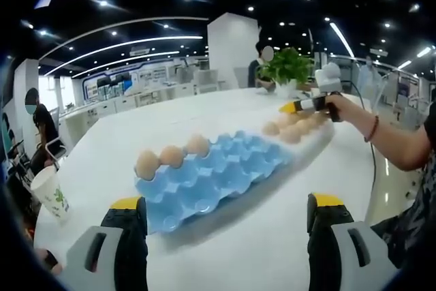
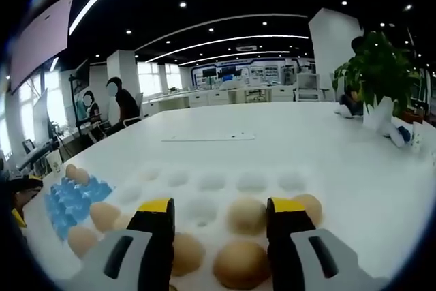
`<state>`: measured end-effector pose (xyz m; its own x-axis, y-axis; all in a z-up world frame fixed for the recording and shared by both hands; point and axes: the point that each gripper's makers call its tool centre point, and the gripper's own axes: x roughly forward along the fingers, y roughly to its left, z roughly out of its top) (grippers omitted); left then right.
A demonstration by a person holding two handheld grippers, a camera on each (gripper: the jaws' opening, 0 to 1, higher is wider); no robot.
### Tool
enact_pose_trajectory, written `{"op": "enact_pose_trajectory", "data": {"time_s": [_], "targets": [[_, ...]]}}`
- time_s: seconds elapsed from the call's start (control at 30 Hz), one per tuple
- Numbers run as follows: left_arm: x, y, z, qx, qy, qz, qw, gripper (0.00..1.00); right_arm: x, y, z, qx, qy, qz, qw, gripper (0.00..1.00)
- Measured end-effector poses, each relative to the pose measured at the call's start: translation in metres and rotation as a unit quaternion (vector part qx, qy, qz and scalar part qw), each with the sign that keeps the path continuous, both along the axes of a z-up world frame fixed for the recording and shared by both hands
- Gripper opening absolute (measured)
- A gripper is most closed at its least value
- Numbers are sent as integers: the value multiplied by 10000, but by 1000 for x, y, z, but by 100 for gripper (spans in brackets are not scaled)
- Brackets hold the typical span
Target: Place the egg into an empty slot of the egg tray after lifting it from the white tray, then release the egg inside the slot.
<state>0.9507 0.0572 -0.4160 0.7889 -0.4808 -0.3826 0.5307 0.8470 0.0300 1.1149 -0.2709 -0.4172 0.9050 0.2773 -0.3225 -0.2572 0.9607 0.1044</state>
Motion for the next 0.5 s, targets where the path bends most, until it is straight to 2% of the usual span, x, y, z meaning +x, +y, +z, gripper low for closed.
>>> {"op": "enact_pose_trajectory", "data": {"time_s": [0.27,0.37,0.43,0.47,0.5], "targets": [[0,-2,1,-61,27,-52,10000,100,6,-6,-4,33,109,-218,9997,50],[1,-1,2,-85,18,-51,9999,100,7,-11,-7,-34,164,-365,9992,43],[1,-2,1,-60,44,-80,9999,100,8,-19,-10,-337,214,-459,9982,35],[1,-3,1,-75,59,-105,9999,100,8,-22,-13,-698,240,-447,9963,32],[1,-4,2,-109,60,-120,9999,100,9,-21,-14,-774,207,-440,9958,31]]}}
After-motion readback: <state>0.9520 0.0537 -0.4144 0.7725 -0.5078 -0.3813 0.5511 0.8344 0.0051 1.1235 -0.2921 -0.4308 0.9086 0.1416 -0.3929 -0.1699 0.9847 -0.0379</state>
